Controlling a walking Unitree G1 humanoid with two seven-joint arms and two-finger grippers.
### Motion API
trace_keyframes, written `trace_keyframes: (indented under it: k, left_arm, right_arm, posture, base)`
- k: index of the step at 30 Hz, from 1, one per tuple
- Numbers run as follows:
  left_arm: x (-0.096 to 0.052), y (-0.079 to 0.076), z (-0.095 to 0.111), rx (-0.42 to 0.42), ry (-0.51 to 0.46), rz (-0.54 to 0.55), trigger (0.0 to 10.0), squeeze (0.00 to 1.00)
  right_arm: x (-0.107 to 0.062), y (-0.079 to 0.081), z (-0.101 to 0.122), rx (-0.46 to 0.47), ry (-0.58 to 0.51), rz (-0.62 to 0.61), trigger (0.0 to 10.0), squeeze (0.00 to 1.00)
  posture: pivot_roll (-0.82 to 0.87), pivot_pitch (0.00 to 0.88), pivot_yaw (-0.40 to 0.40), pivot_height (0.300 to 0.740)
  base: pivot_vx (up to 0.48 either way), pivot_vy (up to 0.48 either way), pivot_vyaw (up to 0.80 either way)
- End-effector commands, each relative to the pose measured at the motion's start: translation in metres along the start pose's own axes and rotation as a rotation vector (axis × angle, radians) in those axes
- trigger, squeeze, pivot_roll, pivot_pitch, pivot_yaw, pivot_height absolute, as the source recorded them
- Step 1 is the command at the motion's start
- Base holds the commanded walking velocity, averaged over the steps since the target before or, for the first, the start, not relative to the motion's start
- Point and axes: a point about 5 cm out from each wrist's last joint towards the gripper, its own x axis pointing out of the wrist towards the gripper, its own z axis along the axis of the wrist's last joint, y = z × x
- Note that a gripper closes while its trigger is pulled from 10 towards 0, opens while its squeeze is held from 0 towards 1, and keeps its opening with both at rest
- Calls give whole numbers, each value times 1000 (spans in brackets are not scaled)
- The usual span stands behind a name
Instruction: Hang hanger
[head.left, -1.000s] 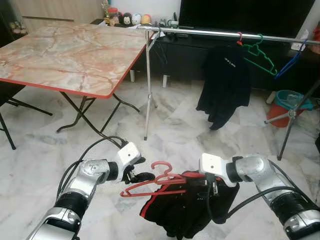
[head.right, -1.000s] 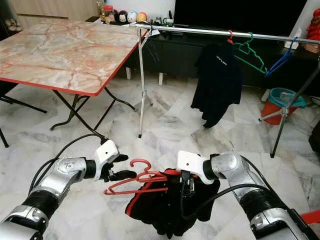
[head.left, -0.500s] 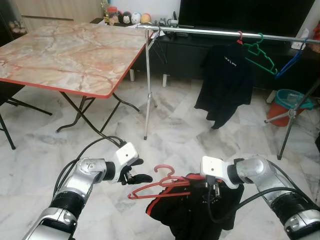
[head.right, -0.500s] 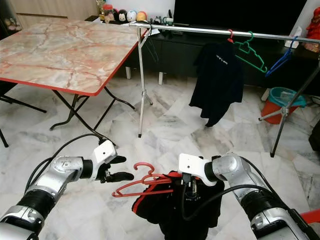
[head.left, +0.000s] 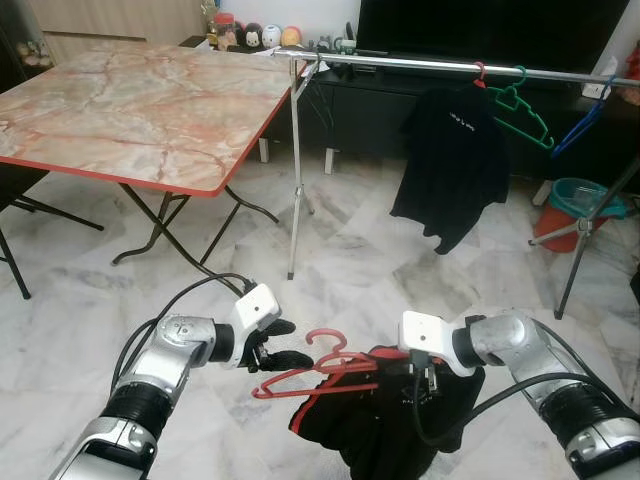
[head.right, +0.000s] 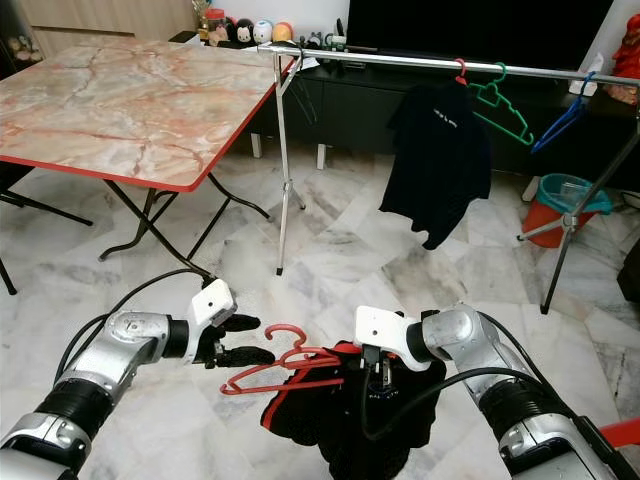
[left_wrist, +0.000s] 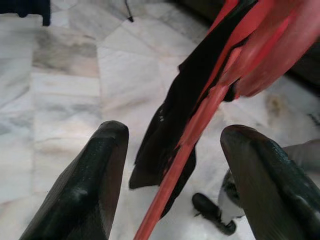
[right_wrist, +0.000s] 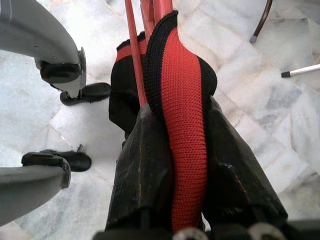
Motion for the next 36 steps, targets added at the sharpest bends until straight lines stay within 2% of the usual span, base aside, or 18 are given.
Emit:
trace_keyframes:
  k: [1,12,22,23,24,26,27,36]
  left_arm:
    - [-1,-3,-2,-6,14,-29,10000,0]
    - [7,-5,-1,-27,-7,-7,10000,0]
    - [11,-6,-2,-49,-21,2,10000,0]
    - [11,-6,-3,-50,-20,5,6549,0]
    - [11,-6,-3,-51,-20,7,2314,0]
    - [11,-6,-3,-51,-20,8,2314,0]
    - [11,-6,-4,-53,-19,9,0,0]
    - [12,-7,-6,-64,-19,3,0,0]
  right_arm:
    - [-5,-9,15,-42,-46,-27,10000,0]
    - [-4,-10,27,-56,-104,-21,10000,0]
    - [-4,-8,29,-54,-115,-7,10000,0]
    - [-4,-8,29,-54,-116,-7,10000,0]
    - [-4,-8,29,-54,-116,-7,10000,0]
    - [-4,-8,29,-53,-116,-7,10000,0]
    - [-4,-8,29,-52,-116,-9,10000,0]
    - [-3,-9,30,-51,-120,-16,10000,0]
  posture:
    - [122,0,-28,740]
    - [121,0,-28,740]
    - [120,0,-29,740]
    - [119,0,-29,740]
    - [119,0,-29,740]
    - [119,0,-29,740]
    - [120,0,-29,740]
    - [117,0,-28,740]
  base:
    - [0,0,0]
    - [0,0,0]
    - [0,0,0]
    - [0,0,0]
    - [0,0,0]
    - [0,0,0]
    - [0,0,0]
    - [0,0,0]
